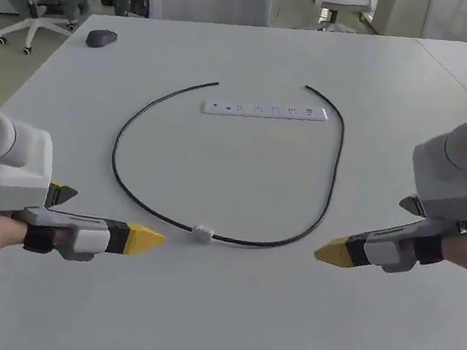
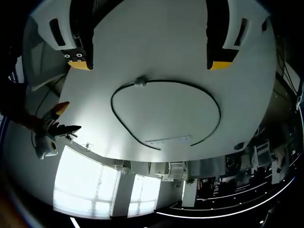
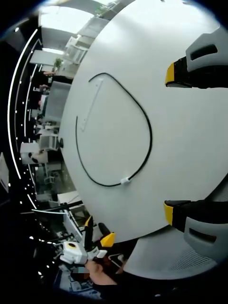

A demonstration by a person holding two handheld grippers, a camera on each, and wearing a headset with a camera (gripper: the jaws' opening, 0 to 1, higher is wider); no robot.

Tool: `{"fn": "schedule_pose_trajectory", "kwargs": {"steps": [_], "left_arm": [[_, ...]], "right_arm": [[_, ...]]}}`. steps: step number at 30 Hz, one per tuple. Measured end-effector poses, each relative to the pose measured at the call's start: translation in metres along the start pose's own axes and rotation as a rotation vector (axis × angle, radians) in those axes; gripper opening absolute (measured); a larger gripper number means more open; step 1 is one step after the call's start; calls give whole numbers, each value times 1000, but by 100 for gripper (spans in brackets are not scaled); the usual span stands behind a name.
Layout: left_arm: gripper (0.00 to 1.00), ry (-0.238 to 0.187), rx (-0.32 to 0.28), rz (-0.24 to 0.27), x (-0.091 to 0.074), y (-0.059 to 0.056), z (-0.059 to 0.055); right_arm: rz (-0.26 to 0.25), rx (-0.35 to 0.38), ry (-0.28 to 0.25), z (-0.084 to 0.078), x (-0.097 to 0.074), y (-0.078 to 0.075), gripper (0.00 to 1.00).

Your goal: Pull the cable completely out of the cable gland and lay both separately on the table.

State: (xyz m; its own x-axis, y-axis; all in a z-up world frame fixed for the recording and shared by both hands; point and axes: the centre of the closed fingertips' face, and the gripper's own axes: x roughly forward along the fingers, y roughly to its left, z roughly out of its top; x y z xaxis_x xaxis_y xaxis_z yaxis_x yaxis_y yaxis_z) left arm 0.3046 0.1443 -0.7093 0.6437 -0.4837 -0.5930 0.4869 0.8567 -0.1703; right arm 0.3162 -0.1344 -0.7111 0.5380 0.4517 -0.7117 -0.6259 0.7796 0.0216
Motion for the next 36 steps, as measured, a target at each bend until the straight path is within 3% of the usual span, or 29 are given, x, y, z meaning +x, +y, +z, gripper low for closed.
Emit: {"fn": "schedule_pose_trajectory", "kwargs": {"steps": [9, 14, 23, 32, 36], "left_arm": [[99, 16, -10, -10, 5, 0, -6], [99, -11, -52, -13, 7, 4, -3], [99, -23, -56, -7, 12, 9, -2], [99, -20, -59, -15, 16, 12, -5], [98, -12, -84, -51, 17, 7, -5]], "right_arm": [[5, 0, 3, -1, 4, -2, 100], [7, 2, 20, -5, 7, -4, 100], [12, -9, 43, -5, 16, -5, 100], [28, -35, 53, 0, 27, -3, 100], [43, -51, 46, 8, 34, 2, 100]]}}
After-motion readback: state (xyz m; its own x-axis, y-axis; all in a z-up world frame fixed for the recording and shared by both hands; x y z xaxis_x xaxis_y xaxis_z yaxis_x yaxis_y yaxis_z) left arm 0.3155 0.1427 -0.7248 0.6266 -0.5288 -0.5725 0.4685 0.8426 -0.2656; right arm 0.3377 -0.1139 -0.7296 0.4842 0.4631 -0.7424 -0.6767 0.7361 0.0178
